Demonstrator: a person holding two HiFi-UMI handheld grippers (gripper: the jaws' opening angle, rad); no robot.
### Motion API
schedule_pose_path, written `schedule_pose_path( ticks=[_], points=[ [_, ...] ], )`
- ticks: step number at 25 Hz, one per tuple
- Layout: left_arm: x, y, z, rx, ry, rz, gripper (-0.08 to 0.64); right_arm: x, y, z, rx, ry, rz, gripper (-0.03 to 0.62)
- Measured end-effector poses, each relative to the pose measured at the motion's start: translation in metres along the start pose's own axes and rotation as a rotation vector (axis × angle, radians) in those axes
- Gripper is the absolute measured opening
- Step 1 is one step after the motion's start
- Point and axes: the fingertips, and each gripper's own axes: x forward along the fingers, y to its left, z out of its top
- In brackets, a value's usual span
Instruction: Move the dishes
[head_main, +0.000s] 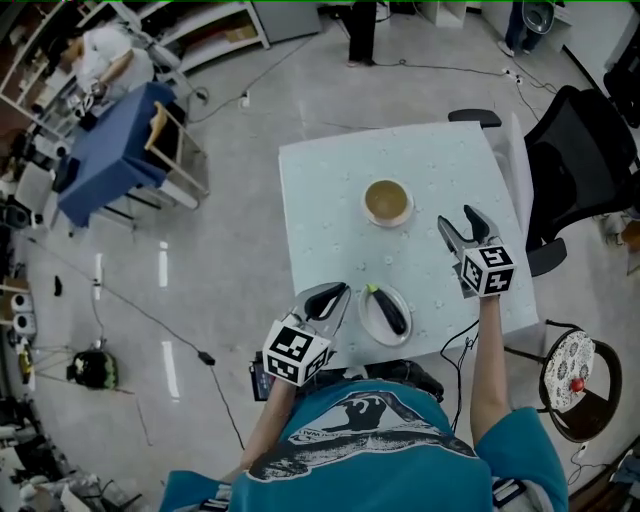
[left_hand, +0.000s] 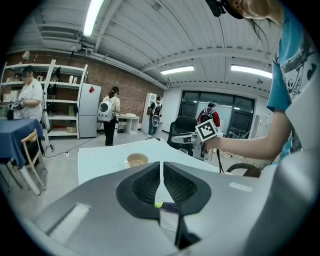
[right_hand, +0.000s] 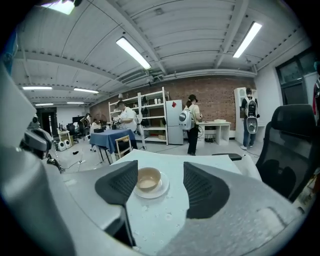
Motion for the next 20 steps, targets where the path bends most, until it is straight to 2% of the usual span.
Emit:
schedule_pose_path(
  ticks=[9,16,20],
  points=[
    [-0.014,0.023,-0.01,-0.058,-0.01,0.074,0.033,0.06,0.055,-0.005,-0.049,0.068,0.152,0.27],
    [-0.027,0.044,-0.015,-0.098,-0.018,0.141,0.034,0.124,0.092,-0.052,-0.123,0.246,0.253,0.267],
    [-0.035,0.056,-0.018,-0.121,-0.019,0.178,0.033,0.15,0.104,-0.084,-0.207,0.362,0.281,0.238]
  ],
)
